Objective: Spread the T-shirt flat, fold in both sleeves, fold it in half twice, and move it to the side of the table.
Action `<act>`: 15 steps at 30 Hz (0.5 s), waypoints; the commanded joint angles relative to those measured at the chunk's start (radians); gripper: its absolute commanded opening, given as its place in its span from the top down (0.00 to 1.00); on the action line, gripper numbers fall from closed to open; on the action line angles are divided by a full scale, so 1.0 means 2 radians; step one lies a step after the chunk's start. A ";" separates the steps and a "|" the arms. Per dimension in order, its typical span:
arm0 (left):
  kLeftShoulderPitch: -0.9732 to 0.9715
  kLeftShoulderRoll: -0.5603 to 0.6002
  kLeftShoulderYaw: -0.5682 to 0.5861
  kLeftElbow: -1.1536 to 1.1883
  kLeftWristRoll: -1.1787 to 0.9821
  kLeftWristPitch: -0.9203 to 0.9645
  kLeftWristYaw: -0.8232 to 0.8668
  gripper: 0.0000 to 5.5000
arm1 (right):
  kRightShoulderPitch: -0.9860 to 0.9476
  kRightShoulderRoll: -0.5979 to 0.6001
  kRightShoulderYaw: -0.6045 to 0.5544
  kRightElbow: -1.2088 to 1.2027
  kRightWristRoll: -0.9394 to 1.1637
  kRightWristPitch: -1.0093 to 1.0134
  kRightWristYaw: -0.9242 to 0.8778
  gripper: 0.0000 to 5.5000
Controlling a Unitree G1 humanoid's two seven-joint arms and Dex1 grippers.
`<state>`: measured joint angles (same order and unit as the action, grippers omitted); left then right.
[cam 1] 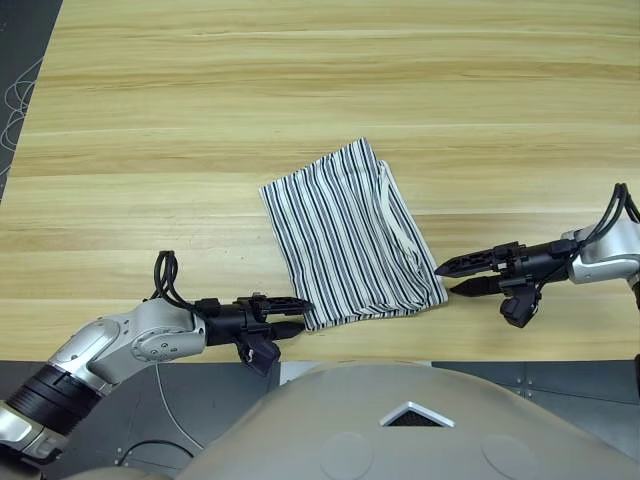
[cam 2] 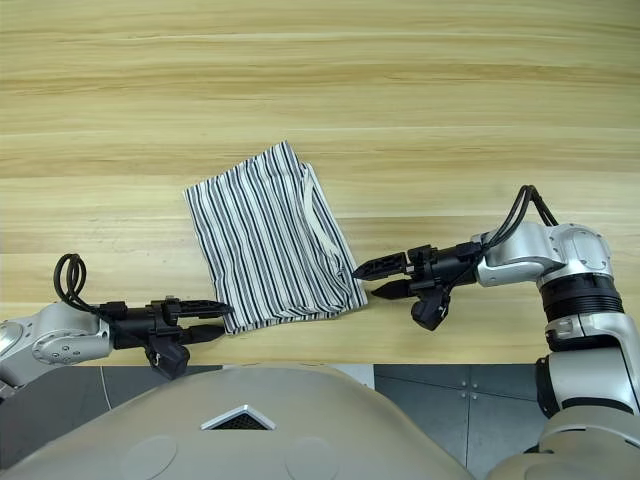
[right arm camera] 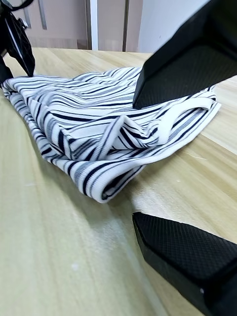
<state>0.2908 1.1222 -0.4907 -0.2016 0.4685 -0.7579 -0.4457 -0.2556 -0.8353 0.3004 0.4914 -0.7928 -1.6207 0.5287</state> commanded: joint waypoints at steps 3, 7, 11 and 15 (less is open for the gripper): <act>0.003 -0.019 0.008 0.029 0.034 -0.007 -0.015 0.56 | 0.010 0.011 0.022 -0.002 -0.060 0.005 -0.025 0.29; 0.002 -0.031 0.007 0.040 0.041 -0.020 -0.018 0.56 | 0.010 0.017 0.032 -0.004 -0.082 0.010 -0.043 0.29; 0.001 -0.041 0.007 0.048 0.046 -0.029 -0.020 0.56 | 0.010 0.027 0.038 -0.012 -0.105 0.016 -0.064 0.29; 0.000 -0.047 0.009 0.052 0.051 -0.036 -0.019 0.56 | 0.010 0.033 0.046 -0.018 -0.123 0.024 -0.086 0.29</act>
<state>0.2795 1.0270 -0.4650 -0.1297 0.5073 -0.8431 -0.4465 -0.2576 -0.7842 0.3569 0.4464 -0.9343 -1.6086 0.3323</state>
